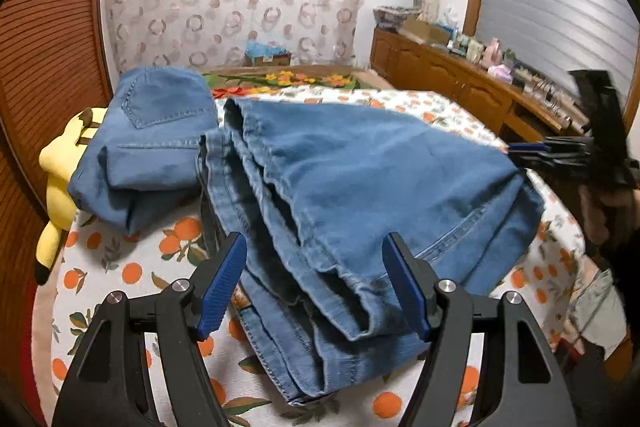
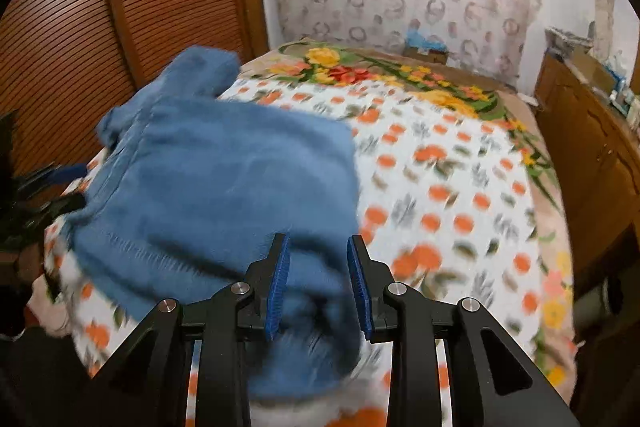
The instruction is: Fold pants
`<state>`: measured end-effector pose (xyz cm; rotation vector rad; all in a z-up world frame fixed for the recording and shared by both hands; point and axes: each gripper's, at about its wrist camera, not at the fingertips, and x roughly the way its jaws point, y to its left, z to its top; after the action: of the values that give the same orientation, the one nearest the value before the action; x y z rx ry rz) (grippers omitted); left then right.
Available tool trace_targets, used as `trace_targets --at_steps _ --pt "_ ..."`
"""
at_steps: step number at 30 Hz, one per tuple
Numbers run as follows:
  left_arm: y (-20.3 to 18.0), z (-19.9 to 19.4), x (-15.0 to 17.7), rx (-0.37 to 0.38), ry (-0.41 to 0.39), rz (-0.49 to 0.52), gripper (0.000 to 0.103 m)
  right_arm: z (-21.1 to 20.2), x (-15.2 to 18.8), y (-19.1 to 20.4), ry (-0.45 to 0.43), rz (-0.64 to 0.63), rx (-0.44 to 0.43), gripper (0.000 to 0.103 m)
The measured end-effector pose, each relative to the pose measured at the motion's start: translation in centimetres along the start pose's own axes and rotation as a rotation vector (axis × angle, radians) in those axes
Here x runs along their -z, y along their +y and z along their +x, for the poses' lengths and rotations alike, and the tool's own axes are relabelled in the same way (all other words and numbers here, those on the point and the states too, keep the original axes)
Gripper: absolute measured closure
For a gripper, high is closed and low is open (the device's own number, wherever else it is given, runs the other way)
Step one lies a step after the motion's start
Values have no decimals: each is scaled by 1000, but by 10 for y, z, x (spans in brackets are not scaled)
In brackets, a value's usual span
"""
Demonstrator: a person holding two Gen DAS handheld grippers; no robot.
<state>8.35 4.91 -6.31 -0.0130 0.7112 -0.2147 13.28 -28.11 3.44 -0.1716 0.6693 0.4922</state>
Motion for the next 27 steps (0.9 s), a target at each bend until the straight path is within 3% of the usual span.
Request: trace_targets --at_steps 4,6,8,14,16,18,21,27 --pt "6 12 8 -24 40 -17 32 -6 20 -4 11 23 -48 73" --pt "10 16 10 -27 50 -30 32 -5 29 -6 20 19 -52 85" --pt "12 17 12 -28 54 -39 32 -3 38 -9 31 12 -59 88" --pt "8 7 9 -20 21 -44 32 -24 36 -11 3 2 -22 87" --pt "4 2 6 -9 5 -40 32 -38 35 -9 -29 7 -5 71" --pt "-3 -1 0 3 -11 -29 32 -44 31 -18 -67 34 13 43" --pt "-15 2 -6 25 -18 -11 32 -39 24 -31 -88 86 26 35" --pt "-28 13 -4 39 9 17 32 -7 25 -52 -23 160 -1 35"
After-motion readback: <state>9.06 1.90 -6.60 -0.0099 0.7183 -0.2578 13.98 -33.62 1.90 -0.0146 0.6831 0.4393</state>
